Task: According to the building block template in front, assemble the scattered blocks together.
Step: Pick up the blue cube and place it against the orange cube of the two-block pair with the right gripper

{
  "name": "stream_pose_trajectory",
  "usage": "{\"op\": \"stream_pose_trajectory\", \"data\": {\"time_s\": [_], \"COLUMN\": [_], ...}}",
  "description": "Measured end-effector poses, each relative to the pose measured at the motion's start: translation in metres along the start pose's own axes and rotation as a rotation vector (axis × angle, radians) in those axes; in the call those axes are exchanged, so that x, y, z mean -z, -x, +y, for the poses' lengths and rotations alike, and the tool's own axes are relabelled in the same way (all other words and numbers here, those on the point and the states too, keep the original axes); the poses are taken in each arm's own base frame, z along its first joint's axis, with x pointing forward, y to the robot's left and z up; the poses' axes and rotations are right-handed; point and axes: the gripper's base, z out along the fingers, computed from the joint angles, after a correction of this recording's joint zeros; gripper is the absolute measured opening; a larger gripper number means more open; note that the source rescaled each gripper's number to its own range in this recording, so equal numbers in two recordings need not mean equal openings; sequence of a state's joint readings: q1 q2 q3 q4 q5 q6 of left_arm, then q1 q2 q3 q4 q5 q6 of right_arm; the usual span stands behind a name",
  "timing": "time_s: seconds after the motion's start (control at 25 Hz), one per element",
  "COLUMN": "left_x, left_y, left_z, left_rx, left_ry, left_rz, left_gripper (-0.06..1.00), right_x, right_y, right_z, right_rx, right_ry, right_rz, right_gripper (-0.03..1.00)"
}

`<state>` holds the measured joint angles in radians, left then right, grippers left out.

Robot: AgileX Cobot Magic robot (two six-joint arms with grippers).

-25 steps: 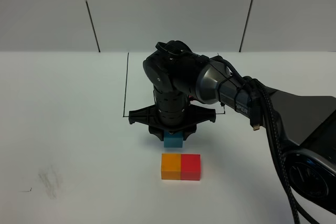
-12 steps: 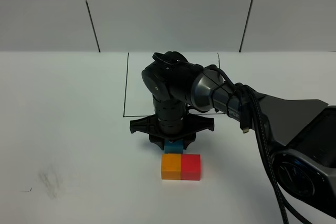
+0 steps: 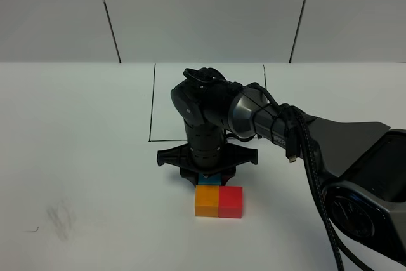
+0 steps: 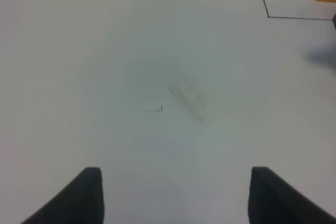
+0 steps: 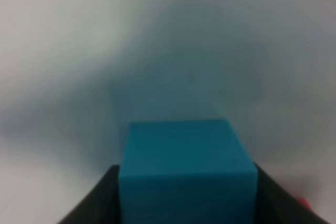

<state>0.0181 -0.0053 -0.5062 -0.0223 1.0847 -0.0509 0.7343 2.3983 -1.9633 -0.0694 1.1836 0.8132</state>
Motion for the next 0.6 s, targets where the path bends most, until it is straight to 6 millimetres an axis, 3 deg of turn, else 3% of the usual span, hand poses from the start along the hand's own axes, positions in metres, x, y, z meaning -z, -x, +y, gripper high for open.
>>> {"op": "stream_pose_trajectory", "data": {"time_s": [0.6], "left_x": [0.0], "left_y": [0.0], "left_z": [0.0], "left_rx": [0.0], "left_ry": [0.0], "left_rz": [0.0], "left_gripper": [0.31], "right_x": [-0.0005], "right_y": [-0.0015], "right_z": [0.0034], "right_rx": [0.015], "right_ry": [0.036], "right_rz": [0.016], "right_gripper": [0.21]}}
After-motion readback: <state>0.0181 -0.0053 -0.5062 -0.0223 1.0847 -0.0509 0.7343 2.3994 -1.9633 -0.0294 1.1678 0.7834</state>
